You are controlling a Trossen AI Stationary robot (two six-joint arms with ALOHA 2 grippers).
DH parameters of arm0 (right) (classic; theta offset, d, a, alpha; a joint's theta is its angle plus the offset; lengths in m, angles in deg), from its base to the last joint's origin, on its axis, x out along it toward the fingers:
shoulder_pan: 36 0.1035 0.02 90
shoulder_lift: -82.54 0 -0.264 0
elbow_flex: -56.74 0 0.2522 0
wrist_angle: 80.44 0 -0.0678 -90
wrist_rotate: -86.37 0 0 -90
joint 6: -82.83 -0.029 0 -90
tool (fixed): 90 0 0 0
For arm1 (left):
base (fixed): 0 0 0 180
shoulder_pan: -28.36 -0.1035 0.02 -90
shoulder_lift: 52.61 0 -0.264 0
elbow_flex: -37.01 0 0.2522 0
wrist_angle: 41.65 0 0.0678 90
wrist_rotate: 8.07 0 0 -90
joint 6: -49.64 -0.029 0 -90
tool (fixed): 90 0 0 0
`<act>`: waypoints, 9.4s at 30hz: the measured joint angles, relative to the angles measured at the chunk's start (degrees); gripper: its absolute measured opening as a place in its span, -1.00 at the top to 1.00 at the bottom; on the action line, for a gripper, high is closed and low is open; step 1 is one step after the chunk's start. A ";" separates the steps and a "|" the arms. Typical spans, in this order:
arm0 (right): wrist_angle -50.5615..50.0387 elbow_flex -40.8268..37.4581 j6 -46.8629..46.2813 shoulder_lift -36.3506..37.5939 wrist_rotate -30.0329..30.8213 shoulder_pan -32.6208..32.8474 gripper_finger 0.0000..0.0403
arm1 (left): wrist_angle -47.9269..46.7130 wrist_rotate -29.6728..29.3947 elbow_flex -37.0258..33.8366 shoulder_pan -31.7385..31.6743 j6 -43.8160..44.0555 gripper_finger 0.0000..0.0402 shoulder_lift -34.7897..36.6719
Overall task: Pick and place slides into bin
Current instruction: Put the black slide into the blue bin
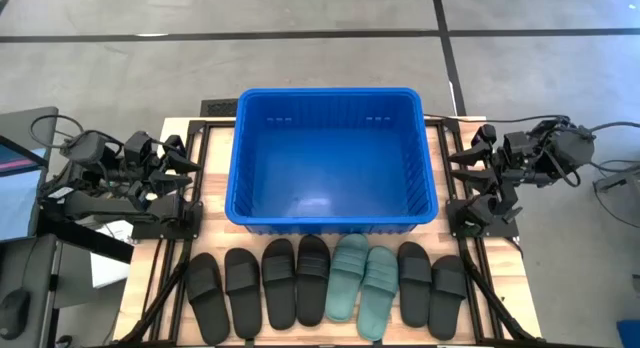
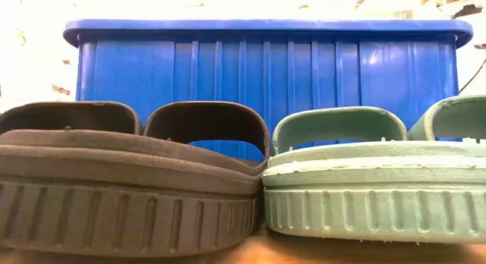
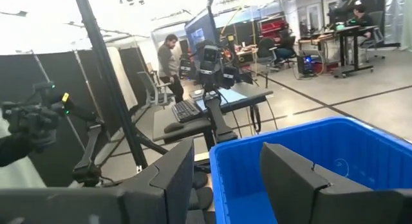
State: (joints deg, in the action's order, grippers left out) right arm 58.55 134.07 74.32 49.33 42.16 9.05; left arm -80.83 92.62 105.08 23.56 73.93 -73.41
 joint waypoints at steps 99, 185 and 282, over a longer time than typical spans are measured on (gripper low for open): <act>-2.80 0.00 3.78 -13.03 -54.87 -53.69 0.41 | -8.18 1.29 -0.02 3.95 6.33 0.18 -7.98; -4.24 -0.02 12.47 -14.14 -56.46 -52.16 0.41 | -46.84 -21.44 23.15 69.94 73.77 0.18 -72.67; -3.58 -0.04 12.86 -14.14 -56.44 -52.16 0.41 | -59.25 -19.61 19.34 73.42 76.67 0.68 -89.04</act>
State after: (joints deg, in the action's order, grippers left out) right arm 54.97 134.03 87.19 35.19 -14.28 -43.12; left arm -140.07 73.00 124.42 96.98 150.60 -162.45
